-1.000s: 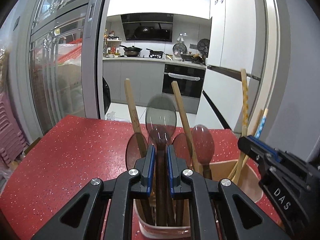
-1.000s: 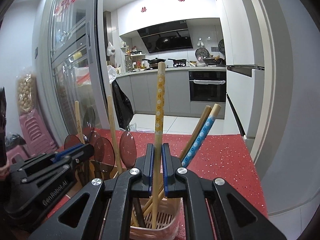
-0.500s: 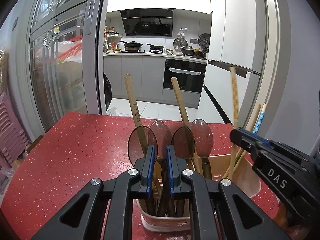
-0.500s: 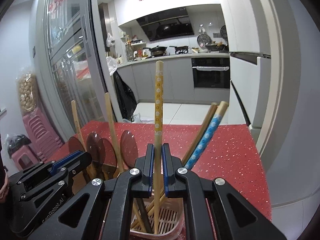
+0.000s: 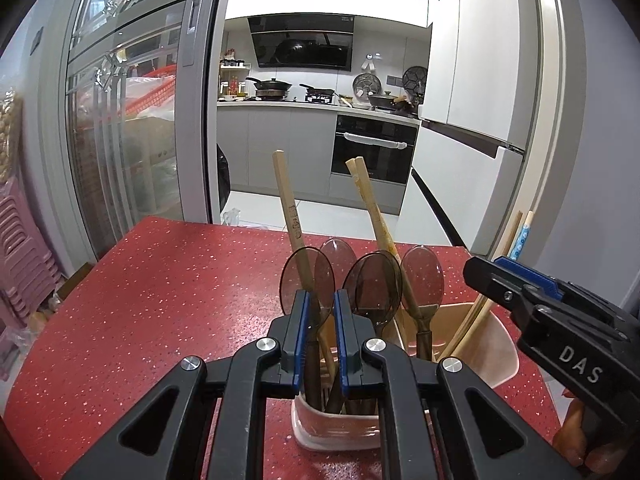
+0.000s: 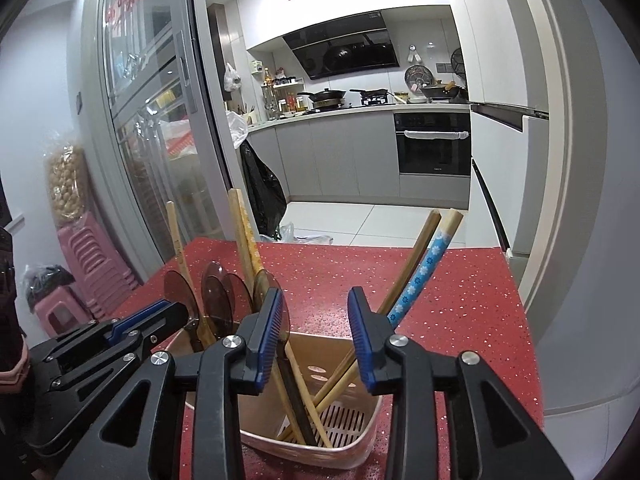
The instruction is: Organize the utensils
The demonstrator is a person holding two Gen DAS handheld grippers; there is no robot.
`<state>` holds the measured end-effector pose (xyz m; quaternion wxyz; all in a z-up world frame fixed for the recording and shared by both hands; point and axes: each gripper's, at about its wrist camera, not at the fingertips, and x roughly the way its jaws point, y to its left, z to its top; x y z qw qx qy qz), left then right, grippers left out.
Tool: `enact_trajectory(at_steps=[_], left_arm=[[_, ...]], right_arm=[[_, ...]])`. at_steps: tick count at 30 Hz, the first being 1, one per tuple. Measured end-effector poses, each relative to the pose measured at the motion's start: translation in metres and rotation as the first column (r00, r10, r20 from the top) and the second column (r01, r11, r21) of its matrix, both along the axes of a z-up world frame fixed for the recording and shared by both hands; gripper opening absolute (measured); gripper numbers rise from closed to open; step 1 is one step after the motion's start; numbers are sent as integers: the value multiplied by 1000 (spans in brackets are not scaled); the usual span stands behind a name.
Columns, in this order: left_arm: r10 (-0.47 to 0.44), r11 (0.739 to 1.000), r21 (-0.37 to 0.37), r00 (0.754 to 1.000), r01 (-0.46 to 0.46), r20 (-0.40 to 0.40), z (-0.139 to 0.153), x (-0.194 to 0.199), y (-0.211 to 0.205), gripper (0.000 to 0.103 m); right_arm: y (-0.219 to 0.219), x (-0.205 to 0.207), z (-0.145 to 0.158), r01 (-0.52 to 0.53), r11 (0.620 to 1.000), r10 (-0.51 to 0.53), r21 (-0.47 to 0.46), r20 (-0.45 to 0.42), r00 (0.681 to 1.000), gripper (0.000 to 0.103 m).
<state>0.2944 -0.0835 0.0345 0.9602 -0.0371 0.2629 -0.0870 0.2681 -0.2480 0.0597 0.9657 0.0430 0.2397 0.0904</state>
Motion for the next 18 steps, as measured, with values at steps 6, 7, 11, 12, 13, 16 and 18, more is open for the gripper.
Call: enact_trajectory(at_steps=[6,7,11,12,13,16,18], left_arm=[[15,1000,19,999,-14,-30,0,-4,4,38],[16,1000,22,999,-16,-34,-1,-5,5,38],[23,999,29,998,-21,-63,-3,-10,10,38],[23,999,31,997,-21,-71,-3,-11,11,38],[24,999,35,997,-21,-74,-4,-13,12,38],[29,999,47,997,-25,-74,-6,-20,14,38],[28,998,49,996,-24,-79,-7,-25,17,38]], right_arm=[[1,-11,4,-17,1000,17,0,-4,1000,47],[1,-14,4,-19,1000,19,3,-6,1000,49],[2,-26,4,-19,1000,19,5,-24,1000,53],[2,-28,3,-18,1000,18,4,-28,999,53],[2,-31,3,-17,1000,17,5,-34,999,54],[2,-39,0,-3,1000,3,-3,-56,998,56],[1,-45,-3,15,1000,-15,-2,-67,998,58]])
